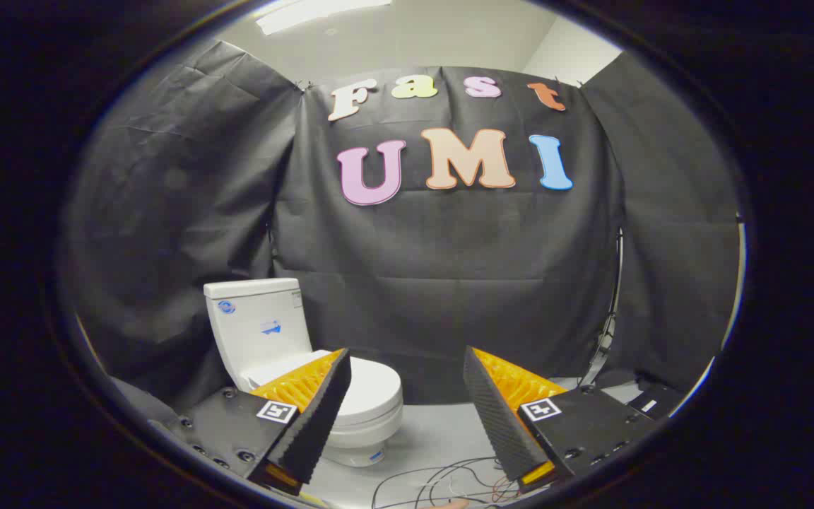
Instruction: Open the toilet lid.
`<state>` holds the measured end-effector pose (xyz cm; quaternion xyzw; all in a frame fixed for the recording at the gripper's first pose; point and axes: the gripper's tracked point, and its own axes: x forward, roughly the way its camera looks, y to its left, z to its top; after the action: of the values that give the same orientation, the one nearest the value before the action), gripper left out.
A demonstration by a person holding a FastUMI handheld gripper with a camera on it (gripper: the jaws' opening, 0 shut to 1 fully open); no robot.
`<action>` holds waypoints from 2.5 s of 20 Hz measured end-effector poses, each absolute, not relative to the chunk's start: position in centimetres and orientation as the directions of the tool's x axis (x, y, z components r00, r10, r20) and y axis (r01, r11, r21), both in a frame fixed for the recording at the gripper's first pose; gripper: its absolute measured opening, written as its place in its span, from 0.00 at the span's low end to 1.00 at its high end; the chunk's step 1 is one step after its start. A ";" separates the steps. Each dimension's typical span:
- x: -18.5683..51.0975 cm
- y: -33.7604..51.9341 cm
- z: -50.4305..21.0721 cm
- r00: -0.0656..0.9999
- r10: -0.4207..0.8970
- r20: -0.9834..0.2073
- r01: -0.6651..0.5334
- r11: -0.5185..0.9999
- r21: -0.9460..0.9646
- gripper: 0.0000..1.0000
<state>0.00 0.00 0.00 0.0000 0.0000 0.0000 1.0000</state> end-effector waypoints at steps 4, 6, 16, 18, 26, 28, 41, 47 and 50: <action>0.1 -0.2 0.0 1.000 -0.004 0.002 0.004 1.000 0.001 0.99; 0.5 0.0 0.0 1.000 -0.006 0.005 0.006 1.000 0.009 0.99; 10.8 2.4 -1.1 0.999 -0.034 0.000 0.034 0.998 0.060 0.98; 11.2 4.1 -1.3 0.999 -0.037 -0.009 0.037 0.999 0.036 0.98; 10.5 8.5 -7.0 0.992 -0.024 -0.121 0.030 0.998 0.053 0.98; 10.7 9.3 -7.9 0.993 -0.015 -0.117 0.026 0.996 0.088 0.98; 11.5 12.5 -12.8 0.992 -0.072 -0.102 0.099 0.953 0.285 0.98; 12.9 15.3 -17.1 0.990 -0.082 -0.111 0.124 0.887 0.444 0.98; 13.3 16.5 -20.0 0.986 -0.071 -0.151 0.140 0.846 0.515 0.98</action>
<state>13.32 16.53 -19.99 0.2720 0.0632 -0.0552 0.9586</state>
